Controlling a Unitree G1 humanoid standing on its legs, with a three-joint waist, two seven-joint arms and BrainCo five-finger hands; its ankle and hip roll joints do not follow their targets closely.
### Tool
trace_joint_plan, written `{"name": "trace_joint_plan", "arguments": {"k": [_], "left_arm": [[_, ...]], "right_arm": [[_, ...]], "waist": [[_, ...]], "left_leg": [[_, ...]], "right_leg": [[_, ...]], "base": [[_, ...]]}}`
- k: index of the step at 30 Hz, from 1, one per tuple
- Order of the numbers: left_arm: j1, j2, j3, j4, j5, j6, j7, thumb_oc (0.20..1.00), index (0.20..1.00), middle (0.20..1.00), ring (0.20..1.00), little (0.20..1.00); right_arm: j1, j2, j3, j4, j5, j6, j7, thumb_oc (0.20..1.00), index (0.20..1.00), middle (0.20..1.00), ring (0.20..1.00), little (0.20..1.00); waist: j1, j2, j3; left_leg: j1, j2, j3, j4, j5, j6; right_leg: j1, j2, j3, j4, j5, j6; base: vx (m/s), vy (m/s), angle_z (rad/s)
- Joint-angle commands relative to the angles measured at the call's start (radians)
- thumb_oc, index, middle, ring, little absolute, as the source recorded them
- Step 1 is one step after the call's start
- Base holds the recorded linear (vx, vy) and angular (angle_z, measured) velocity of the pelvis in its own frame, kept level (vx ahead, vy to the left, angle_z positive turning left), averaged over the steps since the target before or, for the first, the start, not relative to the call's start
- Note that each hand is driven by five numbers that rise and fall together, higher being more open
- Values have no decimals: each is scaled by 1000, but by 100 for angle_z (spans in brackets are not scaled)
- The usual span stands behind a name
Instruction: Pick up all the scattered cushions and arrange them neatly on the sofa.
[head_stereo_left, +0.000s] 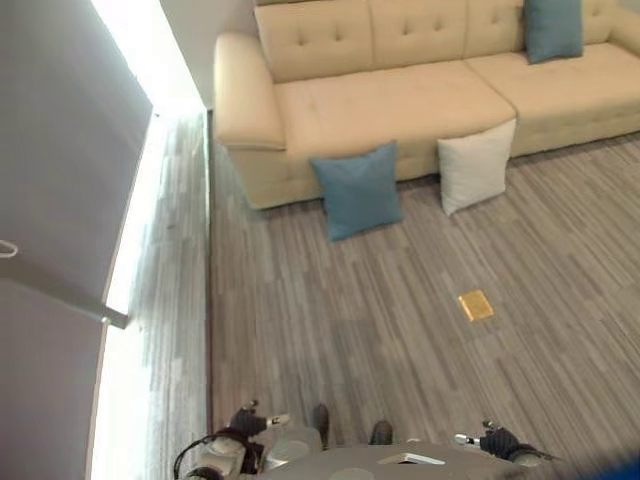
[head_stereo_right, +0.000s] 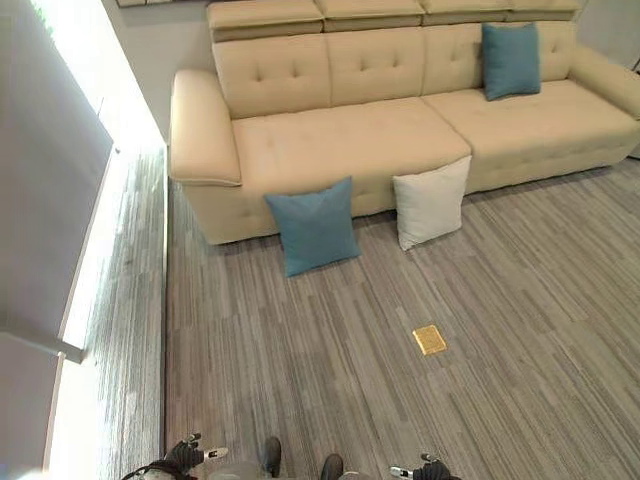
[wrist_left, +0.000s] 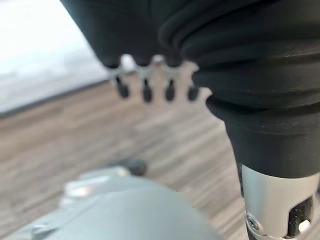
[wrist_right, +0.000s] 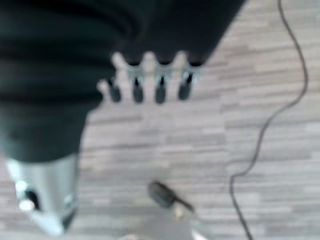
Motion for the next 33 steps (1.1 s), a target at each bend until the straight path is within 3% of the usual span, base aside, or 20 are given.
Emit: {"name": "trace_joint_plan", "arguments": {"k": [1,7,10,12,14,17,20,22,25,27,28,31,33], "left_arm": [[-35,-14,-15,60,7,-2,4,1000,1000,1000,1000,1000],[-13,-13,-11,76,18,0,-5,1000,1000,1000,1000,1000],[-12,-6,-10,74,21,0,-5,1000,1000,1000,1000,1000],[-23,3,-10,72,13,-1,-2,1000,1000,1000,1000,1000],[-34,12,-12,73,11,-1,-1,1000,1000,1000,1000,1000],[-43,22,-15,72,11,-5,1,1000,1000,1000,1000,1000],[-43,24,-11,74,15,-3,-4,1000,1000,1000,1000,1000],[-39,20,-8,73,17,-9,-8,1000,1000,1000,1000,1000],[-33,15,-3,73,10,-11,-11,1000,1000,1000,1000,1000],[-37,13,-8,68,1,-11,-15,1000,1000,1000,1000,1000],[-54,11,-21,48,-23,-14,-9,1000,1000,1000,1000,1000],[-65,12,-26,42,-33,-14,-9,1000,1000,1000,1000,1000],[-64,10,-28,50,-31,-12,-8,1000,1000,1000,1000,1000]], "right_arm": [[-30,-11,15,10,14,-1,-1,1000,1000,1000,1000,1000],[-37,3,26,7,-2,5,6,1000,1000,1000,1000,1000],[-54,3,32,-7,-14,9,10,1000,1000,1000,1000,1000],[-77,2,42,-19,-18,8,7,1000,1000,1000,1000,1000],[-90,5,52,-23,-21,9,5,1000,1000,1000,1000,1000],[-102,3,66,-28,-19,9,7,1000,1000,1000,1000,1000],[-101,1,72,-35,-25,7,6,1000,1000,1000,1000,1000],[-85,6,75,-33,-26,4,10,1000,1000,1000,1000,1000],[-69,5,73,-24,-26,4,13,1000,1000,1000,1000,1000],[-55,0,61,-20,-6,0,17,1000,1000,1000,1000,1000],[-52,-8,67,-23,1,-1,10,1000,1000,1000,1000,1000],[-56,-12,68,-19,7,2,9,1000,1000,1000,1000,1000],[-61,-16,66,-18,14,0,8,1000,1000,1000,1000,1000]], "waist": [[3,-13,-51],[14,-5,-69],[28,8,-48],[32,13,-21],[32,20,-8],[23,18,-4],[22,8,-9],[6,6,-22],[8,-1,-41],[-3,-7,-44],[3,-24,-10],[15,-30,3],[18,-36,-4]], "left_leg": [[27,58,59,-34,-10,-18],[68,25,54,-70,-38,20],[76,8,52,-74,-56,54],[84,-4,49,-73,-63,78],[96,-2,42,-75,-70,84],[129,-5,33,-92,-81,80],[160,-10,42,-104,-105,71],[178,2,15,-88,-117,58],[174,13,15,-65,-123,37],[143,33,26,34,-95,-1],[48,45,26,215,-40,-32],[3,38,26,206,-45,-25],[-24,28,34,134,-67,-7]], "right_leg": [[-12,-39,36,25,1,142],[-17,-73,58,83,-15,165],[-110,-117,84,261,-11,185],[-177,-141,105,379,47,214],[-229,-134,128,446,48,210],[-261,-98,130,369,31,192],[-272,-91,54,240,62,187],[-228,-59,116,206,41,178],[-191,-49,102,168,35,167],[-156,-38,91,153,23,146],[-115,-44,67,135,13,120],[-89,-45,64,117,2,118],[-70,-43,70,96,-5,125]], "base": [[142,96,29],[117,130,-3],[31,188,-19],[-4,134,-29],[71,73,-24],[149,-9,-9],[230,-119,-8],[299,-159,-13],[189,-135,22],[201,-236,33],[185,-261,53],[107,-90,17],[211,-25,0]]}}
